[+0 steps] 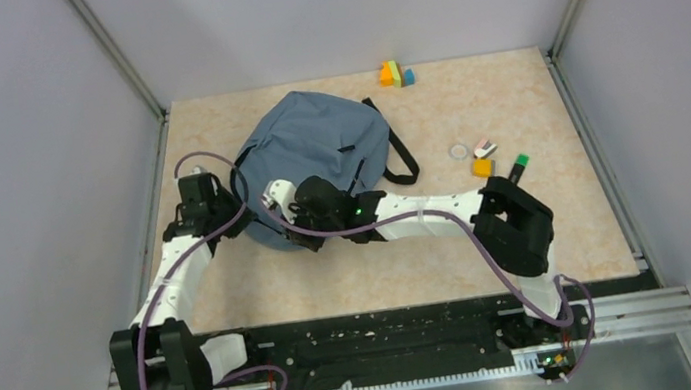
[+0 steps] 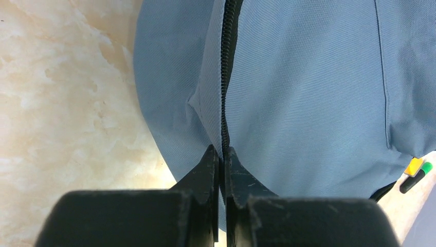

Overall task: Pack the student bag
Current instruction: Zip the student bag at the center of the board.

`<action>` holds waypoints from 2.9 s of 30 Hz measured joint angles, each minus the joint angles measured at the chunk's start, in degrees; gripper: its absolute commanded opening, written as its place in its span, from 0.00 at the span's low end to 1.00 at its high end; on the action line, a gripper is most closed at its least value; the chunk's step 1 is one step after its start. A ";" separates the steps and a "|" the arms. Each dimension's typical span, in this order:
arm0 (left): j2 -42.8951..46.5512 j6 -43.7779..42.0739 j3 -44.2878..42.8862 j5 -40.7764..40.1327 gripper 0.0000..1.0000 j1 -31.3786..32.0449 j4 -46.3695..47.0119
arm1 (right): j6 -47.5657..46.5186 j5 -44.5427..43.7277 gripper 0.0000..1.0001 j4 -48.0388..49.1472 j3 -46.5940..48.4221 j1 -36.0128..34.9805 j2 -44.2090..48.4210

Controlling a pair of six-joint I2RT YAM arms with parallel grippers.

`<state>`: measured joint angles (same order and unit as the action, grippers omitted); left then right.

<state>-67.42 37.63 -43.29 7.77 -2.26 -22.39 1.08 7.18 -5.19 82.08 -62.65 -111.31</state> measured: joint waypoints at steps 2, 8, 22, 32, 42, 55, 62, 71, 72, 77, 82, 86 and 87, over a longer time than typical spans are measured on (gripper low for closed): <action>-0.26 -0.15 -0.83 -0.04 0.00 0.00 -0.81 | 0.02 -1.40 0.00 -0.04 -1.64 -0.81 1.27; -0.74 -0.61 -2.25 -0.09 0.00 -0.35 -2.29 | 0.57 -5.01 0.00 -0.02 -5.86 -2.23 3.93; -1.14 -3.58 -7.56 -0.17 0.00 -4.17 -4.66 | 4.55 -12.48 0.00 0.46 -11.32 -0.85 9.53; -2.49 -4.98 -9.09 -0.70 0.18 -5.22 -4.66 | 4.94 -14.23 0.00 -0.39 -13.84 3.15 12.85; 7.32 -3.39 -0.09 0.48 0.82 -6.45 -2.03 | 5.22 -8.31 0.00 -0.50 -13.86 3.67 12.90; 23.26 8.22 16.02 4.59 0.87 -0.87 0.00 | 5.53 -5.44 0.00 -0.66 -13.68 3.32 12.61; 22.99 12.85 16.04 2.82 0.87 7.89 3.50 | 5.57 -5.35 0.00 -0.72 -13.33 2.23 11.32; 17.90 18.18 16.63 -1.49 0.65 19.17 7.69 | 5.57 -5.73 0.00 -0.81 -13.29 1.79 11.10; 17.70 18.38 16.74 -1.99 0.63 19.26 7.87 | 5.57 -5.81 0.00 -0.81 -13.29 1.75 11.10; 16.79 18.36 16.79 -4.52 0.60 19.30 8.72 | 5.57 -6.05 0.00 -0.83 -13.29 1.66 11.10; 12.96 17.66 16.31 -6.01 0.17 19.54 9.75 | 5.55 -6.49 0.00 -0.90 -13.29 1.62 11.10; 9.94 17.38 14.14 -6.58 0.00 19.63 9.73 | 5.55 -7.78 0.00 -0.85 -13.29 1.53 11.04; 9.64 17.00 13.46 -6.91 0.00 19.63 9.42 | 5.57 -8.66 0.00 -0.85 -13.29 1.46 11.04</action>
<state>-57.78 54.63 -29.82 0.86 17.37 -12.97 6.66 -1.48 -6.04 68.79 -61.19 -100.27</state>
